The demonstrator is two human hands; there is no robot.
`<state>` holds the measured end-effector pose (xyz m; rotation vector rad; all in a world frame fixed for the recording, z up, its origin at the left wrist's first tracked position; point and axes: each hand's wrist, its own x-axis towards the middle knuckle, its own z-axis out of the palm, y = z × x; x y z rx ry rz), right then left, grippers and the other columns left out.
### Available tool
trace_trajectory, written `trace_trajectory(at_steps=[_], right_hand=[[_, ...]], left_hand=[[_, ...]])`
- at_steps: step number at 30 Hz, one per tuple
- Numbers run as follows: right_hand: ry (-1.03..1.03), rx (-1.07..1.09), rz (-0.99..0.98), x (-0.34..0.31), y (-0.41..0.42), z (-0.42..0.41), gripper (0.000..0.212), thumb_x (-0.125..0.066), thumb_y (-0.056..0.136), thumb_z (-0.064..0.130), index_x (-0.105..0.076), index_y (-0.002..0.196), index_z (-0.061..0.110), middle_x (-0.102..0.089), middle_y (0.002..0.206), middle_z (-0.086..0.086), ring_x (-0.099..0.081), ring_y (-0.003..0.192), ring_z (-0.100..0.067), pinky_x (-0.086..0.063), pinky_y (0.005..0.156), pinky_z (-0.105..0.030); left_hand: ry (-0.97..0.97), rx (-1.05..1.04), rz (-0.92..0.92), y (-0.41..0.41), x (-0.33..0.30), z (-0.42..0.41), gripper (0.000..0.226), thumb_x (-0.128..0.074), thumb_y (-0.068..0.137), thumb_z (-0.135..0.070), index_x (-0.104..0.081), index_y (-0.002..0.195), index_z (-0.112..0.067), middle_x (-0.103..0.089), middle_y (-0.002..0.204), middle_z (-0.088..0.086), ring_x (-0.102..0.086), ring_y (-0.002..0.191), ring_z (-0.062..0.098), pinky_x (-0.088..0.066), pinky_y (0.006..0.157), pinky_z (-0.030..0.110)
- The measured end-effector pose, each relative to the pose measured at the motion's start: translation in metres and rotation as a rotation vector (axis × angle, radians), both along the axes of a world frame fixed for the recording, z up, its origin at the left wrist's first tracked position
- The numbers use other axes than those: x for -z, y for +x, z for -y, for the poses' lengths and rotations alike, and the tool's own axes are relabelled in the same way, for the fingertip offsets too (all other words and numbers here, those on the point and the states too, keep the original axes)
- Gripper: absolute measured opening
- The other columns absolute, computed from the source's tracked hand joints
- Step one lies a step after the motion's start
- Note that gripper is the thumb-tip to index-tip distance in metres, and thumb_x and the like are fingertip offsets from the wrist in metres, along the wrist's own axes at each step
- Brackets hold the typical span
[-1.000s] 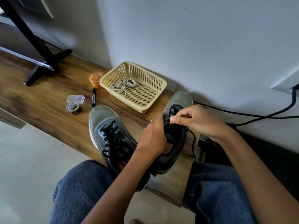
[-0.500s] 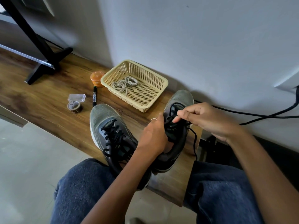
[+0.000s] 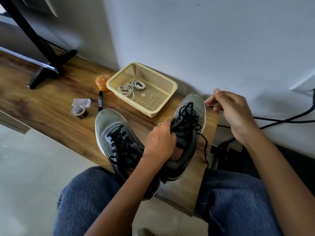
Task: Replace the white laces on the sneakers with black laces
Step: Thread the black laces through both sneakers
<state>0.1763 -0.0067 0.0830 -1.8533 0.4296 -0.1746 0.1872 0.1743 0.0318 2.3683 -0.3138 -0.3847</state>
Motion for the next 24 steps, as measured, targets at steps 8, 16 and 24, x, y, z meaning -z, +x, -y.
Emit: trace_trajectory(at_steps=[8, 16, 24], right_hand=[[-0.172, -0.151, -0.338, 0.005, -0.006, 0.004, 0.010, -0.060, 0.091, 0.016, -0.069, 0.086, 0.014, -0.067, 0.080, 0.000, -0.058, 0.066, -0.007, -0.042, 0.056, -0.016], [-0.192, -0.279, -0.367, 0.012, -0.002, -0.005, 0.006, -0.071, 0.083, 0.010, -0.067, 0.087, 0.010, -0.066, 0.080, -0.009, -0.060, 0.072, -0.016, -0.050, 0.066, -0.029], [-0.284, -0.272, -0.347, 0.022, 0.003, -0.007, 0.014, -0.068, 0.086, 0.011, -0.067, 0.074, 0.018, -0.067, 0.075, -0.009, -0.057, 0.070, -0.018, -0.054, 0.076, -0.044]], left_hand=[[-0.104, -0.018, 0.030, 0.001, 0.001, 0.004, 0.042, -0.046, 0.093, -0.008, -0.054, 0.131, -0.022, -0.068, 0.107, 0.007, -0.061, 0.099, 0.026, -0.048, 0.087, 0.044], [-0.148, -0.082, -0.009, 0.003, 0.008, 0.006, 0.039, -0.042, 0.096, -0.009, -0.057, 0.130, -0.020, -0.067, 0.108, 0.005, -0.061, 0.099, 0.023, -0.048, 0.086, 0.036], [-0.154, -0.068, -0.009, 0.004, 0.009, 0.006, 0.040, -0.042, 0.095, -0.007, -0.056, 0.130, -0.022, -0.068, 0.104, 0.005, -0.061, 0.093, 0.023, -0.048, 0.081, 0.033]])
